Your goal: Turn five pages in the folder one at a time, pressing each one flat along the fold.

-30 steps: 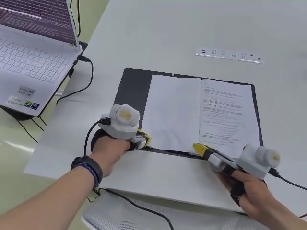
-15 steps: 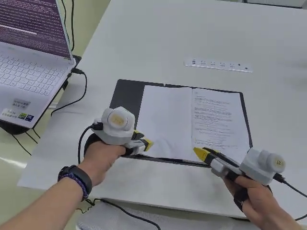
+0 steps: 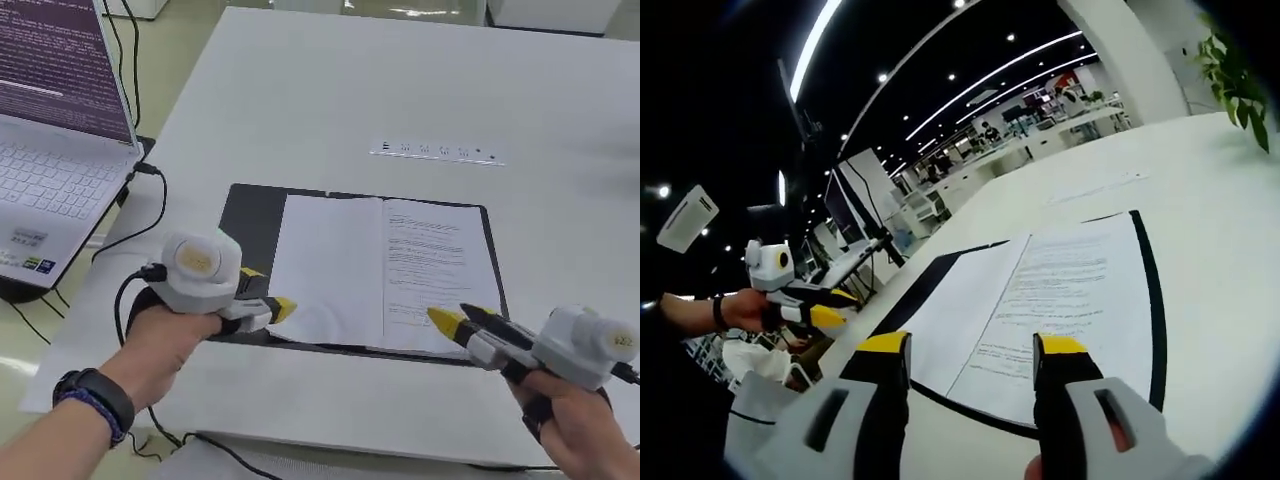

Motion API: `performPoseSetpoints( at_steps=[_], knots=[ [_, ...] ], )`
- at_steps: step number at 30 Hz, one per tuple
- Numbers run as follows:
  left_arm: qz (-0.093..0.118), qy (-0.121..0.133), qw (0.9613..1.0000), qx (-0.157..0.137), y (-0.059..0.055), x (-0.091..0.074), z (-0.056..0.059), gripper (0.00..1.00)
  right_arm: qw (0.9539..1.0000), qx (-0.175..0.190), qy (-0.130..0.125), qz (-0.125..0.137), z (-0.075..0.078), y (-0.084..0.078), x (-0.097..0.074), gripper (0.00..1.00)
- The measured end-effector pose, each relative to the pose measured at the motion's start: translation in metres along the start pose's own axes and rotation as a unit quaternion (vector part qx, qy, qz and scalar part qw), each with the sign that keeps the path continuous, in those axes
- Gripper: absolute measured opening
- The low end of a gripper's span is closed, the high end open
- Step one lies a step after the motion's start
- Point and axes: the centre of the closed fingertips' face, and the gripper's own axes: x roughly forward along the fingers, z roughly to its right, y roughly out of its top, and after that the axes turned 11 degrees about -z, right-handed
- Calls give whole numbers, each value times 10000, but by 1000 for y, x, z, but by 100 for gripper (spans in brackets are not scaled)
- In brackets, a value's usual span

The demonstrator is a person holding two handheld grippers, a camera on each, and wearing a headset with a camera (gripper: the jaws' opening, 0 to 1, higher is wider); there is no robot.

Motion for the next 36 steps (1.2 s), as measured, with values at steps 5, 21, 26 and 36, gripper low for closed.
performPoseSetpoints(
  at_steps=[5,21,26,36],
  knots=[
    [97,153,9998,-55,5,-17,-11,43,9994,-221,-241,126,6,15,-21,52],
    [33,703,9975,65,-13,-65,-29,69,9945,-642,-805,-185,12,-4,-68,69],
    [43,708,9975,54,-24,-73,-21,74,9939,-620,-894,-186,14,-12,-79,72],
    [-31,647,9979,-2,-28,-68,-11,77,9946,-465,-906,-173,16,-22,-87,71]
  ],
)
